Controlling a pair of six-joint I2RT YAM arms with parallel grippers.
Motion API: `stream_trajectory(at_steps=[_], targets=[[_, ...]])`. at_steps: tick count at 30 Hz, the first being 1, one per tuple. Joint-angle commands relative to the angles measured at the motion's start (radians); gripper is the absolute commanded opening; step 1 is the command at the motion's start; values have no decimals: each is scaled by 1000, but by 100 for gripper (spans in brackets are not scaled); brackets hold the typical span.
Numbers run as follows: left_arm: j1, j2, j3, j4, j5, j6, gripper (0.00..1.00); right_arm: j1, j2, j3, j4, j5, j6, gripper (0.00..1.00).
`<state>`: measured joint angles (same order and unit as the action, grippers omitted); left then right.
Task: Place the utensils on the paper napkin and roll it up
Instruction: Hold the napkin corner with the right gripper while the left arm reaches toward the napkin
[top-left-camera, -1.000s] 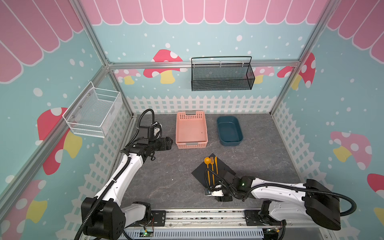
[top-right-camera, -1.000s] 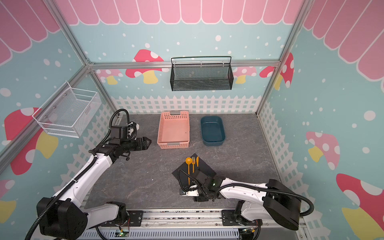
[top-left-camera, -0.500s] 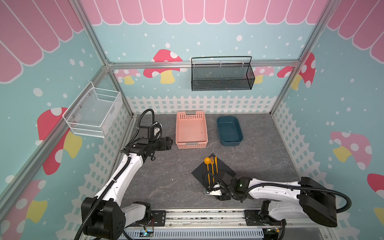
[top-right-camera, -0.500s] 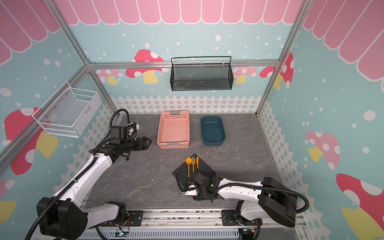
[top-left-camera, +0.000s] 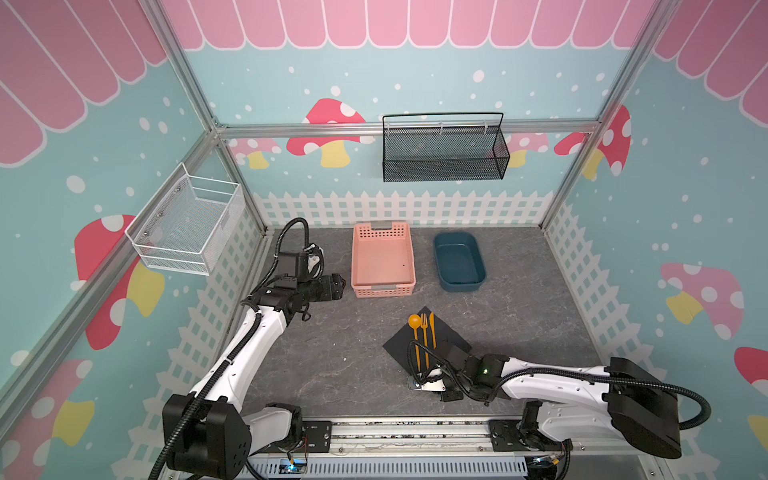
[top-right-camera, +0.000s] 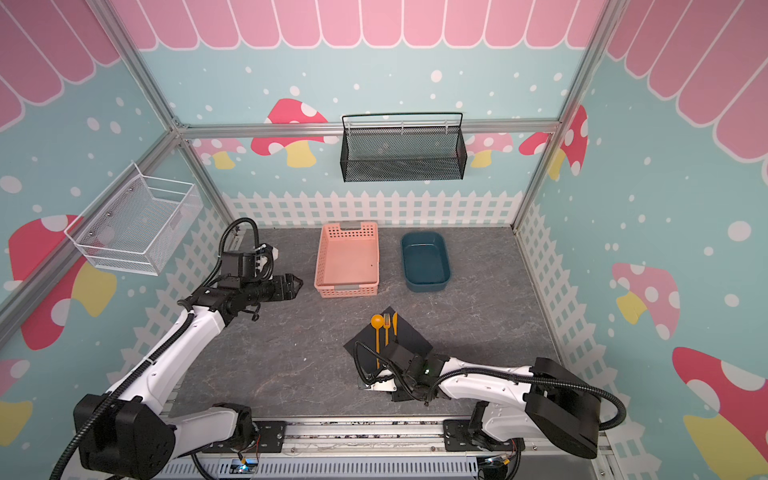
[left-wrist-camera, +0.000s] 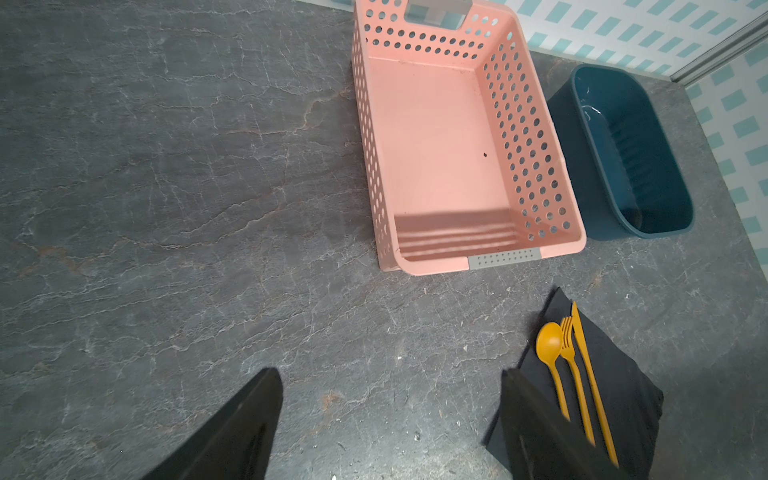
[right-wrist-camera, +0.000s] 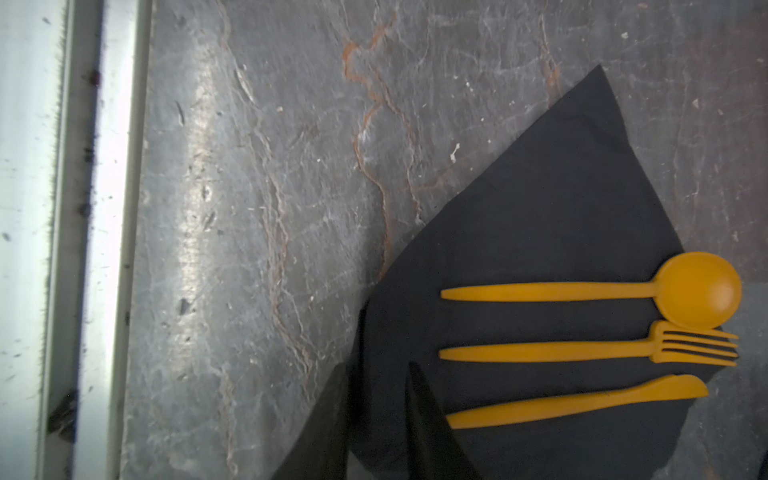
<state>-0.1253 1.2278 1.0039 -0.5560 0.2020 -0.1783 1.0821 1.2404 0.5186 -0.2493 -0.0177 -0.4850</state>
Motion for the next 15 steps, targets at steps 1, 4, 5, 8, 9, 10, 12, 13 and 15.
stream_trajectory(at_steps=[1, 4, 5, 8, 9, 10, 12, 13, 15], targets=[[4, 9, -1, -5, -10, 14, 84, 7, -15, -5, -20, -23, -22, 18], [4, 7, -2, -4, -7, 14, 84, 7, -16, -1, -21, -32, -23, 10], [2, 9, -1, -5, -4, 14, 84, 7, -16, 0, -21, -38, -23, 8], [-5, 13, 1, -4, 5, 10, 84, 7, -13, 7, -20, -62, -28, 3], [-15, 16, 3, -4, 5, 6, 84, 8, -10, 11, -20, -67, -30, 2], [-29, 20, 4, -5, 12, 0, 83, 8, -6, 16, -20, -71, -33, 2], [-65, 28, 12, -10, 22, -13, 82, 8, 3, 25, -21, -70, -36, 0], [-91, 30, 17, -12, 26, -17, 80, 7, 6, 31, -24, -68, -39, 0], [-140, 34, 17, -11, 40, -32, 77, 8, 11, 37, -21, -66, -47, 0]])
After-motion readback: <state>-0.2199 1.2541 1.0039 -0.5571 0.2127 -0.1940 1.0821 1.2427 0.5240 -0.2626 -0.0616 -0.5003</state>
